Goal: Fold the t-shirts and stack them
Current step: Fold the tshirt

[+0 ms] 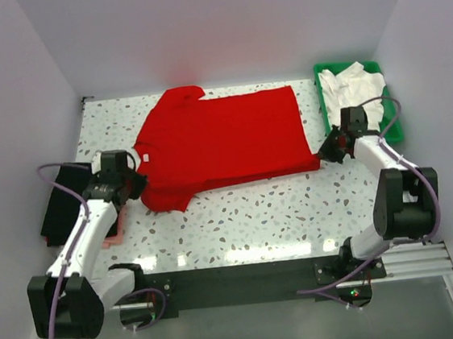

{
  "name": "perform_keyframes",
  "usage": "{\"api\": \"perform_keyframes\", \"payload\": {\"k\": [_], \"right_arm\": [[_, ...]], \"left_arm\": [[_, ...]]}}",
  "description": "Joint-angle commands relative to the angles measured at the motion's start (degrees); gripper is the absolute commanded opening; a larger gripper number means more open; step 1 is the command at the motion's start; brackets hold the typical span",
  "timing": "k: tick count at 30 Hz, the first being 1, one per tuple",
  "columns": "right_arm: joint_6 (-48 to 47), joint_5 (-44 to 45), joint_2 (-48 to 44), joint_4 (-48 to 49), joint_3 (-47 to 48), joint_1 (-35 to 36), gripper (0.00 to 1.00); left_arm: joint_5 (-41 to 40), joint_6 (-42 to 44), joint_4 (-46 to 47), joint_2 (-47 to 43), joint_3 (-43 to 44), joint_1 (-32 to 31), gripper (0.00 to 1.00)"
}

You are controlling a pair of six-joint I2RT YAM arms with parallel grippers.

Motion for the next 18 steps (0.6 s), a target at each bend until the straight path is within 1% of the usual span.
{"api": "perform_keyframes", "payload": {"k": [1, 3, 9, 18], "right_arm": [[-0.5, -2.1, 5.6, 1.3, 4.7, -0.4, 0.0], [-0.1, -2.7, 7.4, 1.9, 6.9, -0.5, 0.0], [1.3, -4.7, 13.2, 2.7, 11.8, -0.5, 0.0], [2.0, -5.3, 17.4, 2.3, 17.0, -0.4, 0.0]], "left_arm": [[-2.0, 2.8, 4.6, 5.6, 6.7, -0.2, 0.0], [-2.1, 3.2, 5.0, 9.4, 9.4, -0.2, 0.0], [-3.1, 3.2, 5.2, 16.3, 14.0, -0.2, 0.0], [-3.5, 3.1, 6.3, 22.6, 16.7, -0.1, 0.0]]}}
